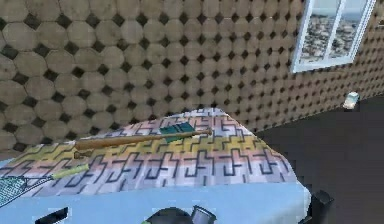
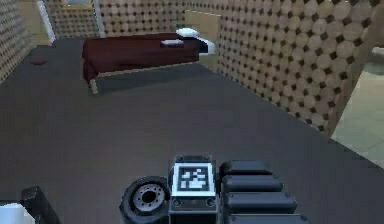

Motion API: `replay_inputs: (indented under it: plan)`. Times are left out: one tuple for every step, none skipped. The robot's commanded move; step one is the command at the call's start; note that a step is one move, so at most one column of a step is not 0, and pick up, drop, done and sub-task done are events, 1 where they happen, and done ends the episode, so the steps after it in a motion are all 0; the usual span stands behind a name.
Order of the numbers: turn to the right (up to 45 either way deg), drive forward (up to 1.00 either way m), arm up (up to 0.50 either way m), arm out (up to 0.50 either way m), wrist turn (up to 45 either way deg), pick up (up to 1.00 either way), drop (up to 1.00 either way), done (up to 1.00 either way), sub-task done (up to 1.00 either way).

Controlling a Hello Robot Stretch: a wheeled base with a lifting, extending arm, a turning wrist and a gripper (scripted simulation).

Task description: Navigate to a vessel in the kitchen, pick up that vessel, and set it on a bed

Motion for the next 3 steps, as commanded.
replay_inputs:
  plan:
    - [0.0, 0.10, 0.00, 0.00, 0.0, 0.00, 0.00, 0.00, 0.00]
    - [45.0, 0.00, 0.00, 0.00, 0.0, 0.00, 0.00, 0.00, 0.00]
    - [45.0, 0.00, 0.00, 0.00, 0.0, 0.00, 0.00, 0.00, 0.00]
